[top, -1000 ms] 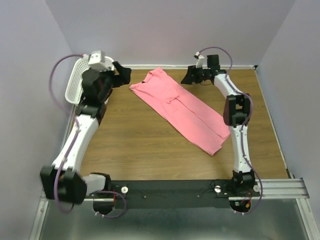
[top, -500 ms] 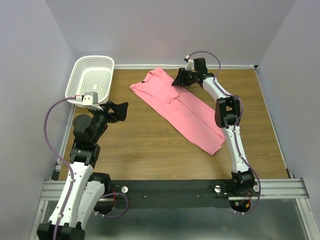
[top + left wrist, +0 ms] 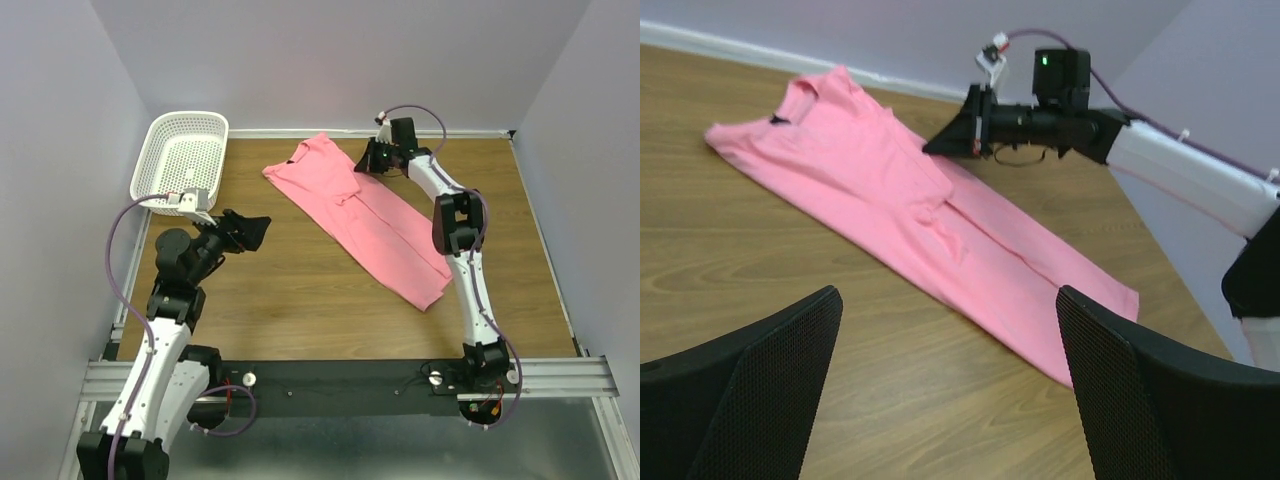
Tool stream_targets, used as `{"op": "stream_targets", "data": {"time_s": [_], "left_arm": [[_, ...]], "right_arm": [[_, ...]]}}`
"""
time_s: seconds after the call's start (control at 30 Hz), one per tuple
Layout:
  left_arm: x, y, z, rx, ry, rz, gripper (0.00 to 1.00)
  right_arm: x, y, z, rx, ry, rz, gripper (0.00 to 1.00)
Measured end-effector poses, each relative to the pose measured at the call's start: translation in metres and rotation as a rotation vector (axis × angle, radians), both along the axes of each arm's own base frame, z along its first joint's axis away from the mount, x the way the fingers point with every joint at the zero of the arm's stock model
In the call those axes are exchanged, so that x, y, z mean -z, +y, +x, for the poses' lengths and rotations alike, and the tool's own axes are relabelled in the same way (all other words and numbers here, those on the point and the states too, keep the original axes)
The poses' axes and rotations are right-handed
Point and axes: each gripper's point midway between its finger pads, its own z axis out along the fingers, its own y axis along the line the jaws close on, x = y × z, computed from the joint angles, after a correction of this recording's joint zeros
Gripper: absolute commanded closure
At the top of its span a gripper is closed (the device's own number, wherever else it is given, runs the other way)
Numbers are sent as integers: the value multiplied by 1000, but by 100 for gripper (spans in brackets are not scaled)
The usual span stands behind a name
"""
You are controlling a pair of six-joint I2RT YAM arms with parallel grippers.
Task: Fold and stack the t-shirts
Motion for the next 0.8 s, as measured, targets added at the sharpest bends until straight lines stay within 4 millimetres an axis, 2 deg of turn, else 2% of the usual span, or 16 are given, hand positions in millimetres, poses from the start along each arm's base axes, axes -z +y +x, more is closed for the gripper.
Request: {"op": "stream_targets", "data": {"time_s": [0.1,0.17,0.23,0.3,0.37,0.4,0.43,0.47,0.53,0.57,0.6,0.67,0.73,0.8], "left_arm": [[31,-16,3,77,94,-16,7],[55,-38,1,145,179,-15,7],[71,-67,-10,232,242,-10,7],[80,-98,-22,322,273,-10,8],[91,-128,-34,399,314,-16,8],[98,-146,-43,438,342,-23,8],[105,-158,-48,455,365,-26,8],[111,-169,-53,469,395,-38,8],[127,-199,-71,520,453,-52,8],[134,-210,-79,537,480,-57,8],[144,-225,-89,552,528,-65,8],[159,-247,-103,574,587,-62,10],[176,-276,-122,608,657,-57,12],[190,-293,-135,624,718,-61,12]], "right_arm": [[1,-19,3,57,8,-18,99],[1,-41,4,100,20,-31,99],[0,-73,4,160,34,-52,99],[2,-114,2,234,54,-73,99],[2,-145,-3,291,71,-89,93],[2,-166,-9,324,85,-101,81],[2,-176,-12,340,90,-110,71],[2,-196,-19,370,99,-124,52],[0,-215,-29,399,113,-138,39],[-5,-226,-34,408,105,-145,36],[-6,-235,-45,410,105,-179,26],[-11,-247,-67,398,108,-227,21],[-17,-253,-88,360,91,-270,16],[-27,-254,-112,300,66,-309,12]]}}
